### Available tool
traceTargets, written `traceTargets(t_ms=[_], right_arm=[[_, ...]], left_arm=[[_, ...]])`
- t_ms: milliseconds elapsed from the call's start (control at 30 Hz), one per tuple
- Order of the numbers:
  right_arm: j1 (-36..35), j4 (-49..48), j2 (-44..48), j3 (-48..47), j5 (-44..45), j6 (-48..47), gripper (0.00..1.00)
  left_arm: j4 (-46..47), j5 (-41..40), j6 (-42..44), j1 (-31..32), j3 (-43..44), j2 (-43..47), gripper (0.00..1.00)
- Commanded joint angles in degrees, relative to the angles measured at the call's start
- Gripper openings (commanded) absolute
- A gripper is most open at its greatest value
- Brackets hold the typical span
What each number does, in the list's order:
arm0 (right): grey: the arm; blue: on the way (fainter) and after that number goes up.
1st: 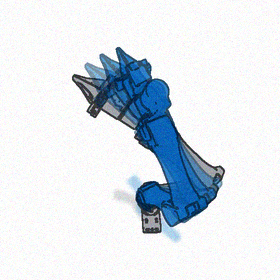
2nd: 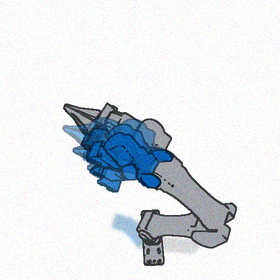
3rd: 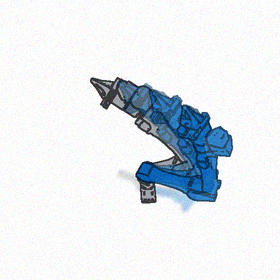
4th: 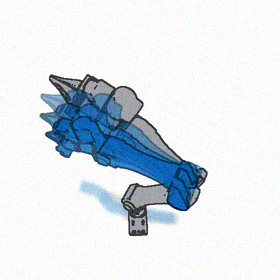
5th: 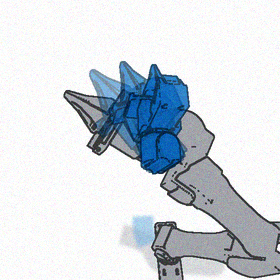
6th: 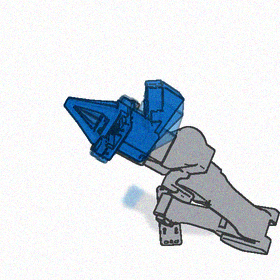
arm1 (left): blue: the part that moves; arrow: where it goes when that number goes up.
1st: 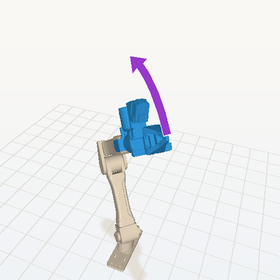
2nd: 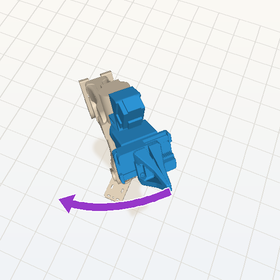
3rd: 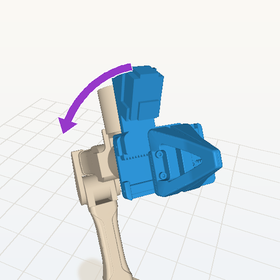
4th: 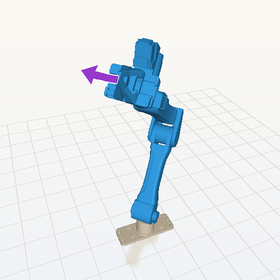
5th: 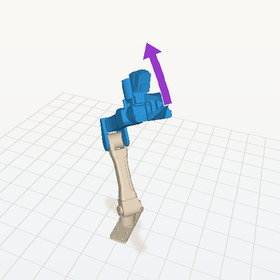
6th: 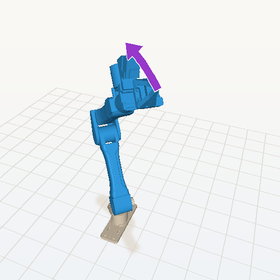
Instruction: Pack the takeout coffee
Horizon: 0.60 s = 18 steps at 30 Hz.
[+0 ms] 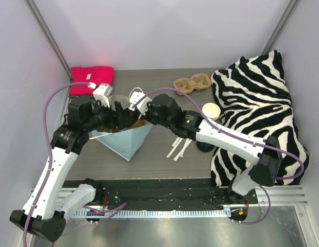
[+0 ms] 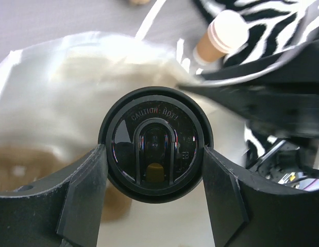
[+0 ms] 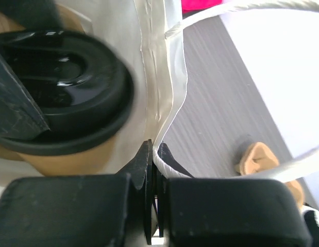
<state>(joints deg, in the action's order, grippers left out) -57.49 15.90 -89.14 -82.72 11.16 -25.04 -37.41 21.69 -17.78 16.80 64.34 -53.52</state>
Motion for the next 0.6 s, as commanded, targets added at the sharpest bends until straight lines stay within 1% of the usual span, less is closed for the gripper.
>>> traceTargets(t_ms=[0, 67, 167, 267, 367, 467, 567], right_arm=[[2.12, 1.94, 2.05, -0.07, -0.43, 3.41, 0.01], [3.61, 3.16, 1.78, -0.86, -1.92, 5.34, 0.01], [5.72, 4.4, 1.43, -2.0, -6.66, 8.16, 0.01], [8.52, 5.19, 1.08, -2.45, -12.89, 12.72, 0.01], [10.03, 5.19, 1.43, -2.19, -17.21, 14.92, 0.01], [10.21, 5.28, 1.52, -1.84, -19.5, 14.49, 0.01], [10.12, 5.28, 1.17, -1.74, -19.25, 13.0, 0.01]], left_arm=[[7.43, 4.58, -1.73, -0.54, 1.84, 2.19, 0.2], [8.83, 5.55, -1.82, -0.54, 1.67, 3.06, 0.2], [10.69, 6.69, -1.82, -0.54, 0.97, 4.2, 0.18], [11.39, 6.61, -1.64, -0.45, 0.97, 4.65, 0.16], [12.53, 5.21, -1.38, -0.54, 1.14, 5.26, 0.16], [15.17, 3.36, -1.38, -0.54, 2.19, 5.0, 0.16], [17.19, 0.73, -1.03, -0.54, 4.64, 3.51, 0.16]])
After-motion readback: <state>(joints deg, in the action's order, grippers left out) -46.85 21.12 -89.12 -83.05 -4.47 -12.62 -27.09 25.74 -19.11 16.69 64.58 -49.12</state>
